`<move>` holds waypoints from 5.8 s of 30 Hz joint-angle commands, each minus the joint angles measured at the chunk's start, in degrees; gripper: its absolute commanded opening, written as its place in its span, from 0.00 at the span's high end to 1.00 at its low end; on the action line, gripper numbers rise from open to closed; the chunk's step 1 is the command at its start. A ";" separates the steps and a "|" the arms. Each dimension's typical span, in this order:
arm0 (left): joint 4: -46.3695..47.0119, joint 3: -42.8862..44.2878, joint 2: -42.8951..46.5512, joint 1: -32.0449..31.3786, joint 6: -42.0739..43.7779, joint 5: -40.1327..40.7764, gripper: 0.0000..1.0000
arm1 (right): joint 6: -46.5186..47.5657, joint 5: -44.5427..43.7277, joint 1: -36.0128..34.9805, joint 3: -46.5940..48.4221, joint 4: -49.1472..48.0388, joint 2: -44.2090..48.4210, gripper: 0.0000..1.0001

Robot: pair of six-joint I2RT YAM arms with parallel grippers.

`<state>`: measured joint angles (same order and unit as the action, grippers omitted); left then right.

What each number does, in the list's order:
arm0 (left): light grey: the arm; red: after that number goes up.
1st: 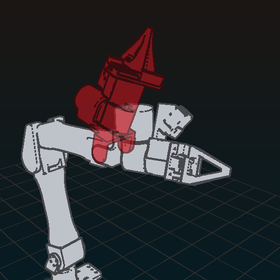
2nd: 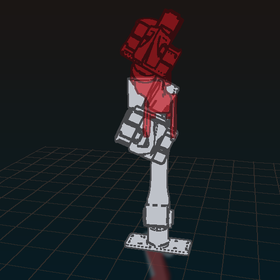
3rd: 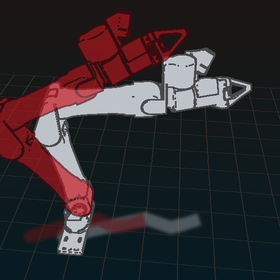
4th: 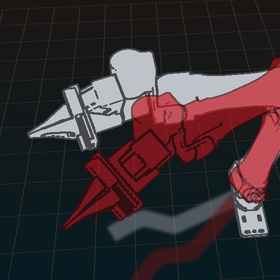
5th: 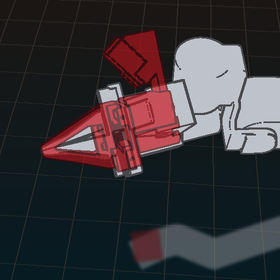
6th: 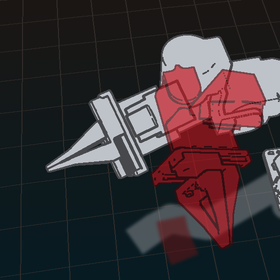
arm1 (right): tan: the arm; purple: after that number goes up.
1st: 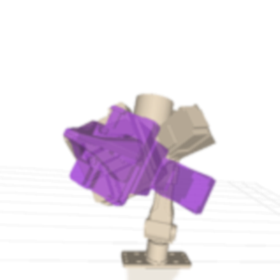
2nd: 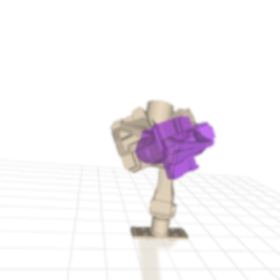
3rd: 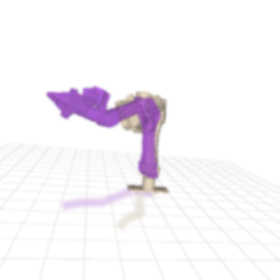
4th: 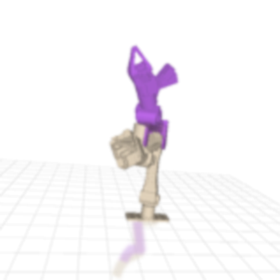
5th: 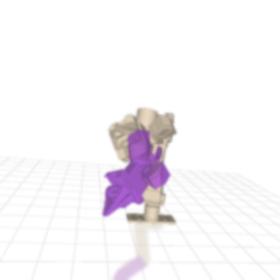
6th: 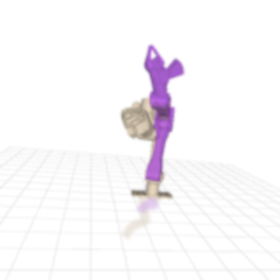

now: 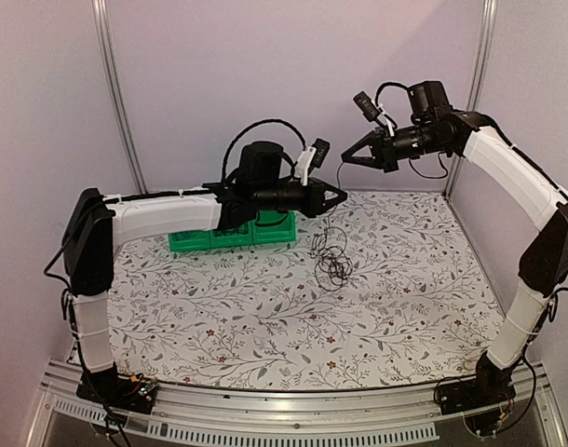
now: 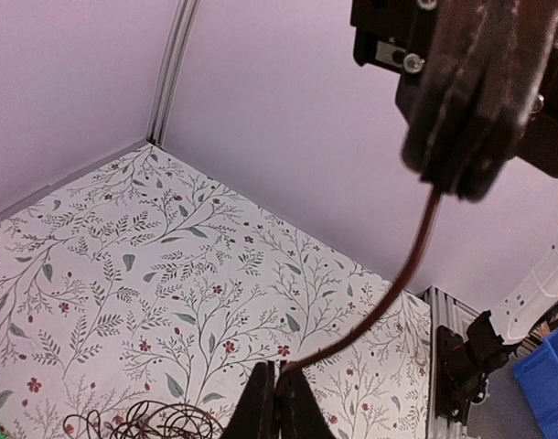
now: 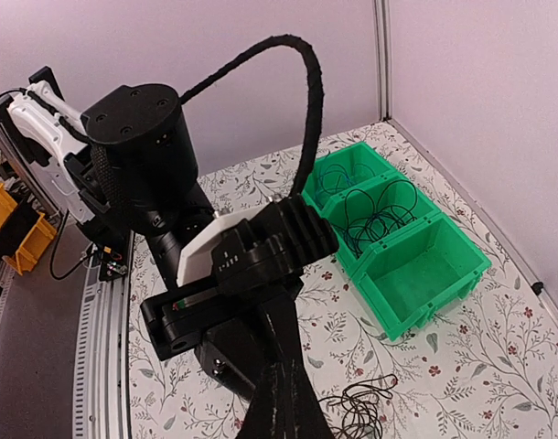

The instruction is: Untangle the cables

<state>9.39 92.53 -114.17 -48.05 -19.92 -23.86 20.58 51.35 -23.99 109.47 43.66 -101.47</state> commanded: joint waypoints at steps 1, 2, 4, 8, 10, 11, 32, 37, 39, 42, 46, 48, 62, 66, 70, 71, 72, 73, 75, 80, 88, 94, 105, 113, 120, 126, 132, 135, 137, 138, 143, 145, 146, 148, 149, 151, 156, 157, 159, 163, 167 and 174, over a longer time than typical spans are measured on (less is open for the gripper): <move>3.26 -0.25 1.60 -0.75 -0.23 0.59 1.00 | -0.10 -1.85 -0.01 -2.45 0.15 2.55 0.87; 3.98 -0.96 2.31 -0.69 -0.72 1.03 1.00 | 0.24 -2.69 -0.01 -3.32 0.12 2.52 0.75; 6.13 -2.96 4.16 -0.57 -2.31 2.93 1.00 | 1.38 -3.20 0.39 -5.29 0.24 2.50 0.58; 11.85 -6.66 6.74 0.30 -9.16 4.71 1.00 | 9.80 -1.14 0.96 -13.37 -2.01 3.21 0.34; 14.81 -8.12 7.38 0.56 -11.86 4.71 1.00 | 11.45 -1.39 0.60 -21.56 -9.14 5.61 0.24; 15.82 -8.70 7.56 0.52 -12.97 4.72 1.00 | 11.49 -1.77 0.30 -24.10 -12.44 6.25 0.19; -3.82 17.95 4.34 0.66 -6.83 5.28 1.00 | -15.87 6.34 -0.24 -38.15 -43.11 -16.81 0.93; -7.69 34.11 1.23 0.66 -1.96 9.77 1.00 | -19.00 1.33 0.30 -40.74 -42.51 -17.28 0.94; -6.14 35.46 1.41 0.76 -0.32 12.06 1.00 | -18.91 -0.44 1.53 -40.82 -41.39 -17.02 0.92; -3.04 36.64 1.59 0.94 0.92 16.82 1.00 | -19.69 -2.13 3.89 -41.54 -41.08 -17.34 0.82; 0.09 42.64 -0.34 1.20 1.63 19.40 1.00 | -19.12 -4.41 6.20 -40.49 -37.90 -18.31 0.72; 0.52 45.86 -1.41 1.46 1.81 20.12 1.00 | -18.67 -5.94 6.79 -40.63 -37.47 -18.33 0.71; -0.50 31.63 2.79 5.07 0.78 27.86 1.00 | -8.07 -1.25 7.29 -35.99 -20.99 -12.60 0.51; 0.67 27.42 3.50 5.94 0.02 28.03 1.00 | -7.70 -1.03 7.37 -39.18 -21.20 -9.50 0.47; -1.07 27.00 2.65 7.24 -1.99 29.31 1.00 | -7.28 -1.74 7.35 -41.84 -22.09 -7.23 0.46; -1.55 26.87 2.39 7.63 -2.35 29.53 1.00 | -7.10 -2.05 7.31 -42.17 -22.06 -6.89 0.46; -1.90 26.72 2.19 8.06 -2.90 29.71 1.00 | -6.93 -2.32 7.37 -42.46 -21.95 -6.62 0.45; -2.06 26.43 1.95 8.48 -3.49 29.77 1.00 | -6.84 -2.51 7.32 -42.61 -21.97 -6.52 0.45; -2.09 25.50 1.63 9.32 -4.00 29.83 1.00 | -6.62 -2.58 7.32 -42.98 -21.98 -6.38 0.45; -3.56 23.35 0.26 11.73 -4.55 29.71 1.00 | -6.93 -2.39 7.32 -42.37 -22.05 -7.69 0.45; -0.58 14.02 -0.38 14.91 -7.91 28.37 1.00 | -6.87 -2.39 7.32 -41.85 -21.51 -9.07 0.45; -0.11 11.51 -5.88 17.55 -8.95 24.41 1.00 | -6.12 -2.73 7.38 -42.36 -21.63 -9.14 0.45; -5.47 10.19 -13.41 18.12 -12.05 19.68 1.00 | -5.84 -3.03 7.35 -42.46 -21.60 -8.85 0.44; -17.01 9.80 -15.28 17.52 -22.58 17.17 1.00 | -5.72 -2.59 7.35 -41.98 -21.69 -9.32 0.44; -25.28 19.67 -22.44 17.58 -28.35 11.92 1.00 | -6.03 -1.70 7.29 -41.11 -21.51 -10.24 0.44; -28.86 22.93 -23.69 17.69 -31.49 12.80 0.93 | -5.83 -1.66 7.31 -41.25 -21.47 -10.07 0.44; -29.20 22.87 -20.57 17.23 -31.26 14.98 0.69 | -5.90 -2.28 7.31 -39.79 -20.81 -9.54 0.44; -27.81 22.15 -18.03 16.93 -30.66 15.36 0.67 | -6.03 -2.40 7.78 -38.12 -19.77 -9.54 0.44; -27.48 21.72 -16.14 16.85 -30.64 16.25 0.65 | -6.69 -2.63 8.41 -37.24 -19.52 -9.45 0.44; -27.43 21.39 -15.08 16.81 -30.58 16.82 0.64 | -6.96 -2.70 8.91 -36.83 -19.49 -9.40 0.44; -27.78 19.89 -9.76 16.33 -28.35 21.08 0.63 | -7.27 -5.92 11.03 -34.56 -18.36 -9.68 0.45; -28.01 19.73 -8.34 16.01 -26.96 22.62 0.63 | -6.32 -7.61 11.09 -33.83 -17.36 -10.08 0.45; -27.96 19.66 -7.79 15.75 -25.60 23.02 0.63 | -5.70 -7.88 11.15 -33.68 -16.92 -10.18 0.46; -26.77 19.41 -7.17 15.19 -22.29 21.97 0.64 | -4.85 -8.13 11.08 -33.62 -16.30 -10.24 0.47; -26.04 19.22 -7.17 14.84 -20.30 20.72 0.64 | -4.69 -7.95 11.09 -33.62 -15.96 -10.39 0.48; -25.33 19.05 -7.40 13.90 -16.89 18.38 0.64 | -4.01 -7.66 11.10 -34.08 -15.74 -10.56 0.48; -26.81 20.69 -9.75 11.76 -9.65 11.36 0.64 | -2.74 -9.54 11.14 -33.31 -15.81 -11.90 0.49; -27.78 21.28 -10.33 11.19 -8.01 10.25 0.63 | -2.41 -9.52 11.11 -32.90 -15.76 -12.47 0.49; -29.50 22.07 -11.21 10.26 -4.80 8.22 0.62 | -1.64 -8.99 11.15 -31.52 -15.33 -14.17 0.50; -33.03 22.41 -13.00 8.32 2.57 8.10 0.59 | -1.30 -7.59 11.11 -28.79 -14.49 -17.25 0.50; -35.05 22.06 -15.05 7.21 7.28 13.76 0.59 | -1.74 -6.28 11.15 -27.24 -13.54 -19.14 0.50; -37.55 27.02 -20.44 5.60 11.96 23.29 0.60 | -1.25 -4.77 10.99 -26.79 -13.30 -20.03 0.50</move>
<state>-25.78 116.38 -132.20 -41.89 -12.25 -6.72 18.28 44.31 -12.73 81.12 29.52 -120.09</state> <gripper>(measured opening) 0.402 0.498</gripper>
